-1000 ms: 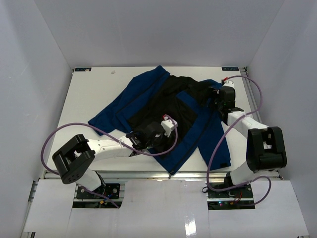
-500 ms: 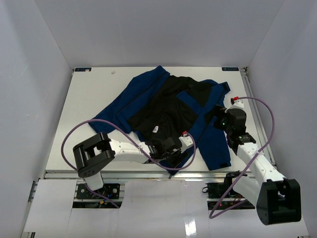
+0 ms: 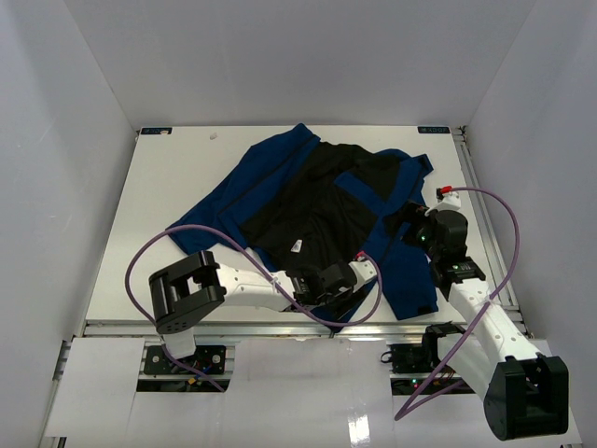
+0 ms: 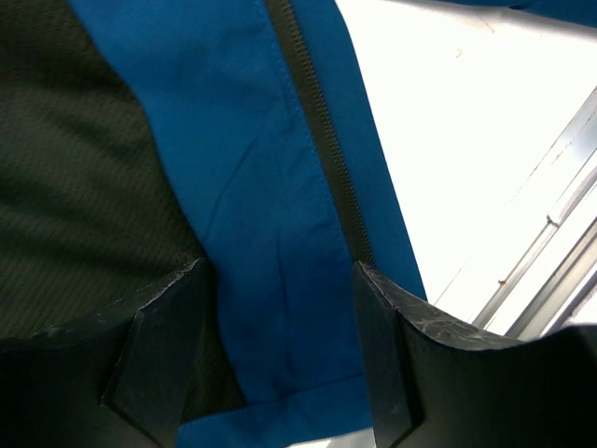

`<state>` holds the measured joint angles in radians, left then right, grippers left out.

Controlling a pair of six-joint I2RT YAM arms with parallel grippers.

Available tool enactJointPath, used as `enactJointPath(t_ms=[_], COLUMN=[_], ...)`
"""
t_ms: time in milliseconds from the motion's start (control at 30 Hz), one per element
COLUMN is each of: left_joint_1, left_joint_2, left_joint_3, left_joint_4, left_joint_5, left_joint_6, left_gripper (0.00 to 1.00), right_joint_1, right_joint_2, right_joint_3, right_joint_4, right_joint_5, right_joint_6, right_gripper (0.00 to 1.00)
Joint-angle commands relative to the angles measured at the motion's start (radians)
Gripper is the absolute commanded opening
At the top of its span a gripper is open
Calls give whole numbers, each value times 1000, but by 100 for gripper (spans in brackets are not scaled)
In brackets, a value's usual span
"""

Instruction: Zip up the jacket

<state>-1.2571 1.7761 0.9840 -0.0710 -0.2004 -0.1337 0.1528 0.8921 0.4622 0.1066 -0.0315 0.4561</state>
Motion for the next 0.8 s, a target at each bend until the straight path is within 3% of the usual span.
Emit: enactJointPath(t_ms=[0,633,667,700,767], left_joint_1=[-22,-39,-39,-39,-39], left_joint_2=[-84,33,43,53,63], left_joint_3=[-11,47,53,58,68], left_joint_4=[-33,-72,-76,-79,-82], left_joint_5=[-3,13,5,-8,-39], left_joint_6=[9,9,6,2,-20], left_gripper=[74,74,71,61,26], right_joint_1=[2,1,1,1,1], right_joint_2=[-6,-8,-10,-13,-25], right_joint_3=[-14,-23,-22,-21,-22], right_joint_4=[35,28,26,24,18], right_joint_5=[12,59,56,53,43], right_joint_6=[17,27,26,25,21], right_gripper=[94,95,95,95,94])
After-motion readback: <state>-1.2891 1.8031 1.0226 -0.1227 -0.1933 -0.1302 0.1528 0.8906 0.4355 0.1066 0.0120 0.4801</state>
